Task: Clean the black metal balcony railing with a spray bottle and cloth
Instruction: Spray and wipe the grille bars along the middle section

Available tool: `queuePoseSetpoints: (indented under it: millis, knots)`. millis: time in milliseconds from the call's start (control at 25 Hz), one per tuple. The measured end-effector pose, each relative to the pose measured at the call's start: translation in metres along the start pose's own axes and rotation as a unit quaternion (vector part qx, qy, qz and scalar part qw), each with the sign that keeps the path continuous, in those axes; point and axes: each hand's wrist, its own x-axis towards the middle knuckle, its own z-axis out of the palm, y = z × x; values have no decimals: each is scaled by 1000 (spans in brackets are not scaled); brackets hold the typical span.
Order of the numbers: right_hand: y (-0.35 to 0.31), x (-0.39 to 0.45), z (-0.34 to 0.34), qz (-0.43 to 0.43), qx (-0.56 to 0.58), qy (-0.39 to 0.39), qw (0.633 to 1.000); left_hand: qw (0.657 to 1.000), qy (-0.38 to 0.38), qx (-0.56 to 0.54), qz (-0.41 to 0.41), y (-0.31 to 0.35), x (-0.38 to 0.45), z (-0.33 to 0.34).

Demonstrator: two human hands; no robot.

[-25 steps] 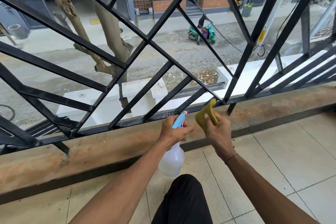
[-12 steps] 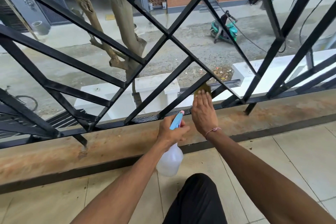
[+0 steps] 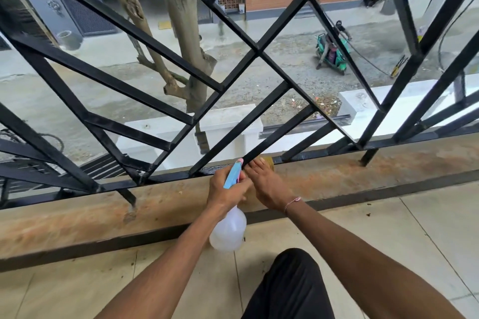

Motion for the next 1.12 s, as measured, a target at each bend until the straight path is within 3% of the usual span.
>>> queuePoseSetpoints:
  millis: [160,320,480,600,800,920,1000,1120]
  knots:
    - [16,-16,-29,-56,-150,-88,983,1000,-20,11,6,6,-2,3]
    - [51,-36,-48,-74,-277,-87,954,998,-54,19,23,13,-1,15]
    - [68,-52,-67,-96,-447,-72,886,995,-78,34,43,19,-3,33]
    - [81,-56,-90,-48,-473,-40,879,995,-90,28,45,24,-4,43]
    - [95,-61,-108,60,-486,-4,872,992,-117,14,39,28,-6,57]
    - [84,-73,-95,67,-445,-14,893,990,-139,14,28,29,-5,64]
    - [76,-88,-84,47,-362,14,931,989,-142,26,23,28,-3,71]
    - [69,-113,-66,136,-144,76,977,988,-134,63,40,29,-3,84]
